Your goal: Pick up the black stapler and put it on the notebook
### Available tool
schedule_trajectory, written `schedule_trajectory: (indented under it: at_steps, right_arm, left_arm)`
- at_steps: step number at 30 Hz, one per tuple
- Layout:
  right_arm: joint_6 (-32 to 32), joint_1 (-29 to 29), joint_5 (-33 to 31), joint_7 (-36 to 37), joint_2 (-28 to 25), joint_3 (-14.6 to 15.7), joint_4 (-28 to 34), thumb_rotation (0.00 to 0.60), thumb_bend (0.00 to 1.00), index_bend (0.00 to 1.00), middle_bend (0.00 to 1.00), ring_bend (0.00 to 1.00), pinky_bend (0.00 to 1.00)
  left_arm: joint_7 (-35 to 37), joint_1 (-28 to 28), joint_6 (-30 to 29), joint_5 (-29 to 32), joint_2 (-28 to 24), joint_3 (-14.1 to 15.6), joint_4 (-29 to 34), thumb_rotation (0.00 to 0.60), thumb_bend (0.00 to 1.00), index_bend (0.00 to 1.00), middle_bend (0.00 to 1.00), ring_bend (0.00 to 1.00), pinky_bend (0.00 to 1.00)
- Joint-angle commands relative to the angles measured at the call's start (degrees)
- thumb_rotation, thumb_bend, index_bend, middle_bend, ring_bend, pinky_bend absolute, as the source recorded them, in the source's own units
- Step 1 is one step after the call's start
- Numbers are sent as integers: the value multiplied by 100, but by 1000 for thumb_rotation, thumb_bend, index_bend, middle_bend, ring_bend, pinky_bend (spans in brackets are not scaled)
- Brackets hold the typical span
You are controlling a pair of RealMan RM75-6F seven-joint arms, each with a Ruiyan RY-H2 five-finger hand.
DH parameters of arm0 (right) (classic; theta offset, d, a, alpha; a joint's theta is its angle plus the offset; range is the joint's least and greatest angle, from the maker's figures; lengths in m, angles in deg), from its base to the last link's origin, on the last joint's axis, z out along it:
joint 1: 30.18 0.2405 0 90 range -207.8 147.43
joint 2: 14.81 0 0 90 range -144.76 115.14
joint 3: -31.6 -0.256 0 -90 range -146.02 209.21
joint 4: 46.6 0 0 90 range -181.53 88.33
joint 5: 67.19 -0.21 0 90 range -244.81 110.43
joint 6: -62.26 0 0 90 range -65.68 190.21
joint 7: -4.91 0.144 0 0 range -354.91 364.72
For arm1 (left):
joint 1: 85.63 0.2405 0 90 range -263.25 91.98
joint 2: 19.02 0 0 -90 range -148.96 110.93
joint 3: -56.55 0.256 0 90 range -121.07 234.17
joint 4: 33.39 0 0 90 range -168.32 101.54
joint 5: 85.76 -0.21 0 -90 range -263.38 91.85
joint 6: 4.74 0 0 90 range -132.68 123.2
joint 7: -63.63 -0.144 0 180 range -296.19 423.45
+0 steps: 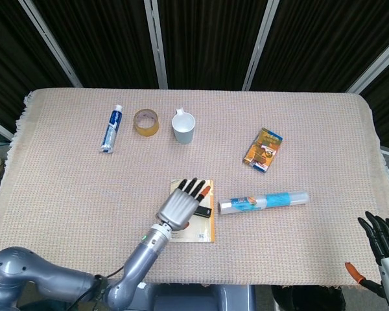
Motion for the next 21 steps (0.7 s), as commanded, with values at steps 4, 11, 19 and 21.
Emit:
schedule_trajectory:
  at_steps: [4, 11, 19, 21]
  right_arm:
    - [-236, 69, -198, -236, 51, -68, 120, 600, 160, 0, 0, 0, 0]
    - [-650, 150, -355, -803, 183, -45, 289, 600, 160, 0, 0, 1, 0]
    - [-449, 108, -311, -728, 224, -106, 223, 600, 160, 0, 0, 8, 0]
    - [-457, 118, -354, -667, 205, -126, 214, 600, 160, 0, 0, 2, 0]
  left_arm:
    - [-116, 1654, -2716, -2006, -1939, 1618, 2079, 563, 162, 0, 0, 0, 96]
    - [1364, 3364, -4213, -4070, -2734, 3401, 943, 561, 165, 0, 0, 0, 13]
    - [3133, 4000, -4465, -4534, -2851, 3128, -117, 561, 167, 0, 0, 0, 18]
    - [3180, 4032, -4302, -4421, -2947, 3031, -78, 560, 167, 0, 0, 0, 21]
